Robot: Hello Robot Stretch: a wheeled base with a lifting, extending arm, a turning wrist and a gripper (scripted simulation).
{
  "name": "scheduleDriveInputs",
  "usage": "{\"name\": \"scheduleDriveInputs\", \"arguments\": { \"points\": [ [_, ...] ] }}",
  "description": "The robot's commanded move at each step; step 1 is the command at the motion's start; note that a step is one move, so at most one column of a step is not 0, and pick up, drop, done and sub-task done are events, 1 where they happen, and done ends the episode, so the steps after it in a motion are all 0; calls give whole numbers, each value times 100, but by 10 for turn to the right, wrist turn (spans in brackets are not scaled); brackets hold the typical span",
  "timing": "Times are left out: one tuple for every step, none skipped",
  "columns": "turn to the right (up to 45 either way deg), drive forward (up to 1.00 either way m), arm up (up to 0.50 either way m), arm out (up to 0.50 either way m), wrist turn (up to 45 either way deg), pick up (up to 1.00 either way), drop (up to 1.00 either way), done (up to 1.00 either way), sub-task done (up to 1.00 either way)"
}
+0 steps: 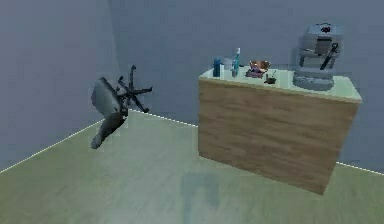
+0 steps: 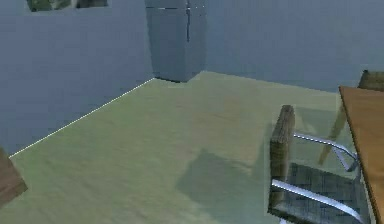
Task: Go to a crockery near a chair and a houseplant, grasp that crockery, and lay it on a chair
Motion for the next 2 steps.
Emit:
{"name": "scheduleDriveInputs", "arguments": {
  "points": [
    [0, 10, 0, 0, 0, 0, 0, 0, 0],
    [450, 0, 0, 0, 0, 0, 0, 0, 0]
  ]
}}
